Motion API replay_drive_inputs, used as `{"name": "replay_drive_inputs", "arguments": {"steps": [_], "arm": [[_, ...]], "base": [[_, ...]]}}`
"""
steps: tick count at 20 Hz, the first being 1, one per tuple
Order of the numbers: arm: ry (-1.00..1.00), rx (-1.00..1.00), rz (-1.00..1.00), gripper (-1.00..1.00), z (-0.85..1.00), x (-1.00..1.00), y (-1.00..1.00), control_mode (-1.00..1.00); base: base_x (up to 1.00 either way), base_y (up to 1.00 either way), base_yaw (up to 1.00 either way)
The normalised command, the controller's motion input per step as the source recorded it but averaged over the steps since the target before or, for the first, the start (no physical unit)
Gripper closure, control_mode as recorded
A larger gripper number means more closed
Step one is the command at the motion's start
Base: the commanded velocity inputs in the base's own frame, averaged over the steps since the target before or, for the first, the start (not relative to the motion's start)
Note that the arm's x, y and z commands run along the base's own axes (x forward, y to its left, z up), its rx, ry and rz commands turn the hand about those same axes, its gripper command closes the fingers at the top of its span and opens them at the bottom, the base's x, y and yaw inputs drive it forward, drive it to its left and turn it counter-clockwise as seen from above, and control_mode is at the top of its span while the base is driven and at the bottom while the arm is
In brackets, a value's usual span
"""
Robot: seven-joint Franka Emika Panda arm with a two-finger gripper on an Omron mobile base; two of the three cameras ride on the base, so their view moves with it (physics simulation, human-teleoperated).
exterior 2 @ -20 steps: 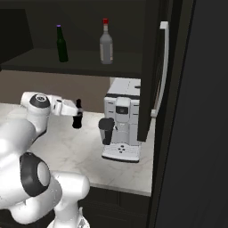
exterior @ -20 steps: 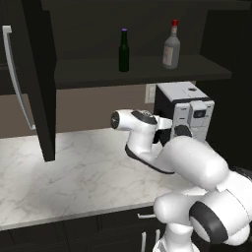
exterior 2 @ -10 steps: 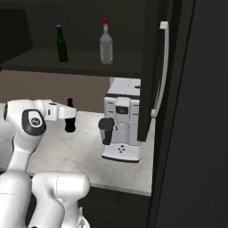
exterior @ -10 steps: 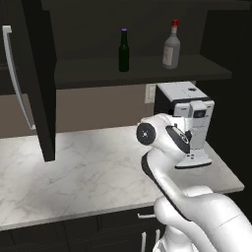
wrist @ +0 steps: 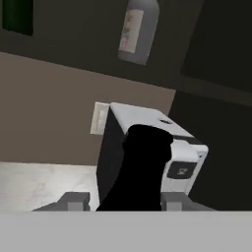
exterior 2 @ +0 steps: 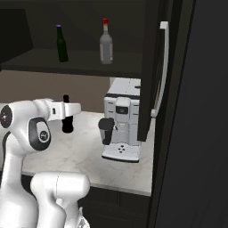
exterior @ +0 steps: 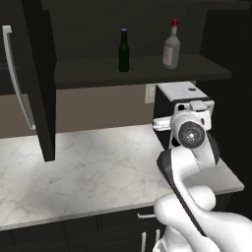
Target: Sort all alcoholic drinks to one cabinet, and non-alcoholic drinks to the other.
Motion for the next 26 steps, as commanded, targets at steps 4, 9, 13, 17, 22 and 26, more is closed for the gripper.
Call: {"name": "replay_drive_inputs", "arguments": {"steps": [4, 9, 13, 17, 22, 26], "arm": [[0.11, 0.05, 0.18, 1.00, 0.32, -0.44, 0.06, -1.00], [0.18, 0.07, 0.04, 1.00, 0.25, -0.28, 0.16, -1.00], [0.07, 0.01, 0.00, 1.00, 0.06, -0.15, 0.04, -1.00], [0.01, 0.00, 0.00, 1.00, 0.00, -0.19, 0.01, 1.00], [0.00, 0.00, 0.00, 1.00, 0.00, 0.00, 0.00, 1.00], [0.00, 0.00, 0.00, 1.00, 0.00, 0.00, 0.00, 1.00]], "base": [[0.00, 0.00, 0.00], [0.00, 0.00, 0.00], [0.00, 0.00, 0.00], [-0.19, 0.00, 0.00], [-1.00, -0.09, 0.00], [-1.00, -0.15, 0.00]]}}
